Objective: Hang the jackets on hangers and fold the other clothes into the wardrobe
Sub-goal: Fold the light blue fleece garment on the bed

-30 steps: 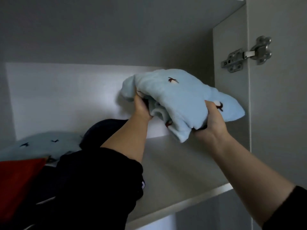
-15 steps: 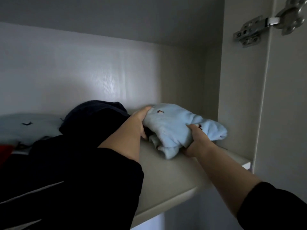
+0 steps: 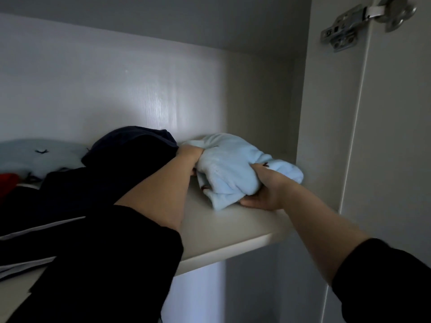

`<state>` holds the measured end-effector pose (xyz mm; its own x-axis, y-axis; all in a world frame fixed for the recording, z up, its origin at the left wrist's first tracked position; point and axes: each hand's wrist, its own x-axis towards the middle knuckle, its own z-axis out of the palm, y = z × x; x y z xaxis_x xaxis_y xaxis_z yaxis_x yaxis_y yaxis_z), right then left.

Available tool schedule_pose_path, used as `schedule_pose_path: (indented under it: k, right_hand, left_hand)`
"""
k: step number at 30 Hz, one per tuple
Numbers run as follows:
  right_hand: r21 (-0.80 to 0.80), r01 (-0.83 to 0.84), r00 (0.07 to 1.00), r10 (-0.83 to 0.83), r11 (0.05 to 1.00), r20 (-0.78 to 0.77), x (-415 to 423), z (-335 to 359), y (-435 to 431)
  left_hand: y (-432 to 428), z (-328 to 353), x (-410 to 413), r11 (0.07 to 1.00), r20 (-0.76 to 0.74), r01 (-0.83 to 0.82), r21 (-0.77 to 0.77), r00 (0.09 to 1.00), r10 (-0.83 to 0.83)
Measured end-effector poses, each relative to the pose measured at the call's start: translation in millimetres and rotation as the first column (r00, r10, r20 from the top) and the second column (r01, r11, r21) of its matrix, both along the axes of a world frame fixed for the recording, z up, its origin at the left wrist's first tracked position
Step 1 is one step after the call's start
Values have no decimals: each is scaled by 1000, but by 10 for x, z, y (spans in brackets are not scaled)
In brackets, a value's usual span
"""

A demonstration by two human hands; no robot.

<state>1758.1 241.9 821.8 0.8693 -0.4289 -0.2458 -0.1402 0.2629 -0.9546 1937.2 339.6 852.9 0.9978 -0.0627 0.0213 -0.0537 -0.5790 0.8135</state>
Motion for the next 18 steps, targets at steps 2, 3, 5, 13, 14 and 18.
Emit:
schedule_pose_path:
  k: [2, 3, 5, 13, 14, 18]
  right_hand:
    - [-314, -106, 949, 2, 943, -316, -158, 127, -50]
    - [-509, -201, 895, -54, 837, -442, -239, 214, -55]
    - [-806, -325, 827, -264, 495, -496, -306, 394, -45]
    - [-988, 32, 978, -198, -153, 63, 601, 675, -248]
    - [-992, -71, 986, -160, -101, -54, 784, 479, -366]
    - [-941, -329, 941, -49, 85, -333, 1086, 186, -591]
  left_hand:
    - [182, 178, -88, 974, 206, 141, 175, 962, -177]
    - [224, 249, -60, 966, 354, 57, 252, 923, -147]
    - [147, 388, -43, 953, 492, 42, 299, 849, -192]
    - [-434, 201, 163, 855, 343, 383, 351, 797, -497]
    - [-447, 31, 241, 830, 291, 425, 361, 794, -533]
    - [-499, -291, 516, 776, 108, 519, 360, 802, -587]
